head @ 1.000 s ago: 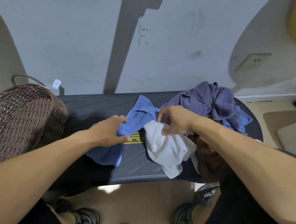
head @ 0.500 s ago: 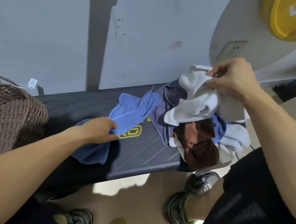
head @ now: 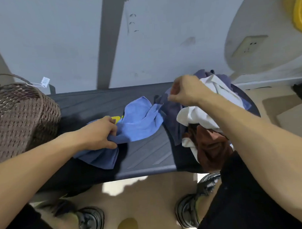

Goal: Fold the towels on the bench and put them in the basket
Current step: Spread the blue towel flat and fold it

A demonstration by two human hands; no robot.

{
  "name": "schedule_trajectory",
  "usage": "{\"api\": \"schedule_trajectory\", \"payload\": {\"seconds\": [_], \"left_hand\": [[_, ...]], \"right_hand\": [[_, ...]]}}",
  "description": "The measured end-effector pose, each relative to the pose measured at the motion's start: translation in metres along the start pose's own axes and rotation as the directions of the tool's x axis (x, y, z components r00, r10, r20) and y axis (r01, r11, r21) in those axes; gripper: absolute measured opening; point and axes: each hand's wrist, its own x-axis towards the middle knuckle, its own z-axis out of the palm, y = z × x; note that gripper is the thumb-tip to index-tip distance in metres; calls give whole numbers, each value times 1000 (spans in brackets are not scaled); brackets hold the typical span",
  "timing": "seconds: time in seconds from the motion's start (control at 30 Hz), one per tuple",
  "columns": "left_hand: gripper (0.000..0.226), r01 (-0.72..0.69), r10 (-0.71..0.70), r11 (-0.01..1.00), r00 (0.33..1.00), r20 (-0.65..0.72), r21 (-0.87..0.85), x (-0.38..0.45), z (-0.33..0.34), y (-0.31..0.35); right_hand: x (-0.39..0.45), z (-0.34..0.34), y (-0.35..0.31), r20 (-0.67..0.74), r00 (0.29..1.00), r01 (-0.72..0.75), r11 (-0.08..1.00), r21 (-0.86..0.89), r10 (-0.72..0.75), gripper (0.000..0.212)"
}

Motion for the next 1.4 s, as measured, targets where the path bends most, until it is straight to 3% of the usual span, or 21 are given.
{"api": "schedule_trajectory", "payload": {"seconds": [0.03,0.1,0.17,0.23,0.33,0.4,0.47,0.6,0.73,0.87,0.93,1.03,1.13,1.23,1.3,1.4], "left_hand": [[21,-14,13,1000,1000,17,16,-4,0,-4],[22,-30,25,998,996,83,50,-10,2,-11],[24,-25,20,999,994,107,44,-15,8,-16],[24,2,-1,1000,998,67,-5,-20,13,-19],[41,29,-26,997,999,45,-75,-25,12,-24],[45,66,-62,989,997,36,-133,-30,10,-30],[43,144,-144,978,990,12,-149,-33,11,-35],[37,193,-218,941,974,-60,-277,-33,13,-40],[30,199,-253,909,962,-106,-367,-34,0,-47],[45,284,-294,929,956,-4,-236,-40,-6,-52],[58,326,-317,941,943,99,-91,-45,-3,-53],[59,368,-372,928,921,117,60,-49,7,-55],[42,365,-365,931,929,68,12,-46,10,-50],[26,321,-321,946,947,8,-49,-43,1,-43],[23,293,-294,955,955,-38,-40,-42,-10,-39],[22,296,-303,952,946,-118,-75,-42,-26,-34]], "right_hand": [[4,17,-8,66,995,69,998,3,-69,16],[10,49,-20,197,966,169,986,-7,-164,46],[13,76,-23,329,926,213,976,-48,-186,65],[17,92,-22,378,903,266,956,-122,-203,52],[24,87,-23,310,932,248,954,-168,-188,26],[29,77,-27,288,941,203,977,-71,-175,28],[29,66,-32,295,948,80,987,140,-119,40],[21,49,-41,311,945,-82,845,528,-103,39],[13,31,-41,344,934,-150,763,629,-100,32],[8,16,-28,397,882,-152,646,748,-253,36],[8,15,-24,367,892,-77,713,697,-262,30],[11,17,-20,254,949,2,806,591,-189,18],[14,14,-11,167,975,99,954,282,-150,10],[15,8,-4,208,972,116,993,-1,-113,15],[15,4,-2,266,959,111,993,-39,-97,11],[15,0,-1,314,947,55,997,48,-68,8]]}}
